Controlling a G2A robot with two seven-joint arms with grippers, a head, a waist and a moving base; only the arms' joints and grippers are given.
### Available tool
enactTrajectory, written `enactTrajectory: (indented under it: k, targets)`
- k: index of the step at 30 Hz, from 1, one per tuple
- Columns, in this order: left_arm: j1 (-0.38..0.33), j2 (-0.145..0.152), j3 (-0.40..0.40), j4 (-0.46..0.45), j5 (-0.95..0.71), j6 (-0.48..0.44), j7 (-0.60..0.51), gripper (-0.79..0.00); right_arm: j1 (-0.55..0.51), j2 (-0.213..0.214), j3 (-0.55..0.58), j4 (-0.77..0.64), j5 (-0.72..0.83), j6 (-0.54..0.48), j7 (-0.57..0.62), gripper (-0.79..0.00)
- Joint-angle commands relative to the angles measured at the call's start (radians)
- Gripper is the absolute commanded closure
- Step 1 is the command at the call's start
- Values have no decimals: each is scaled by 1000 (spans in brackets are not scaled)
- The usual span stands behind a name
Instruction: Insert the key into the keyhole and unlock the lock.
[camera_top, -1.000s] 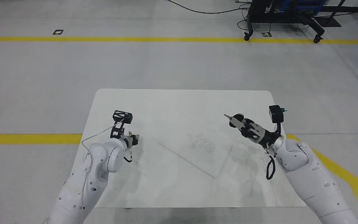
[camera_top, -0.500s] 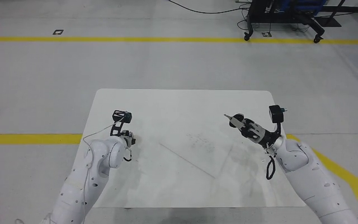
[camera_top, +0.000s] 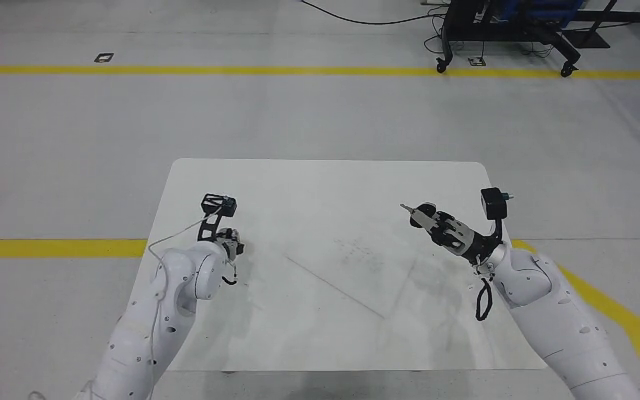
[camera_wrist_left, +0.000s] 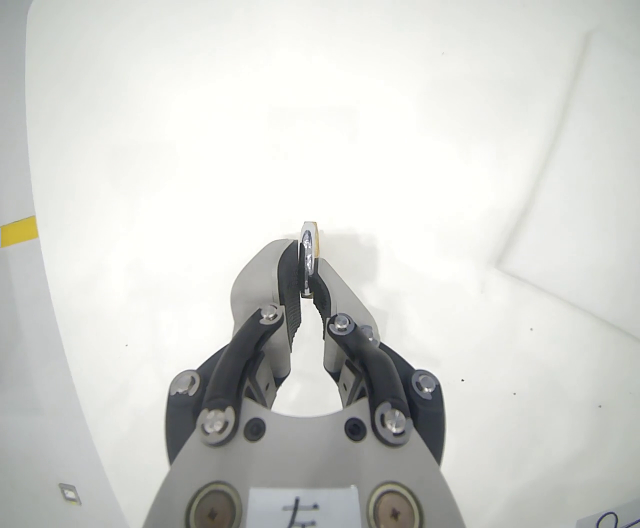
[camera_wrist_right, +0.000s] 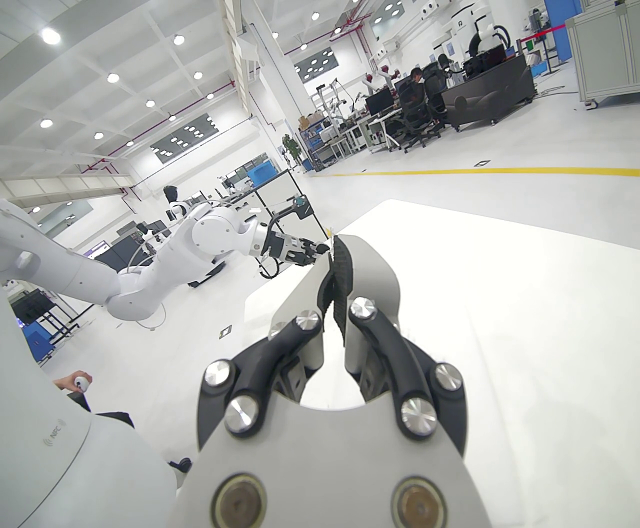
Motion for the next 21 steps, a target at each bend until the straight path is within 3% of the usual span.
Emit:
enactTrajectory:
  k: [1,21]
  targets:
    - [-1,-1,-4,7,-13,-18,-6,0,0,0,0,0,0,0,0,0]
    - [2,-9,-10,7,-16,-44,-34,0,0,0,0,0,0,0,0,0]
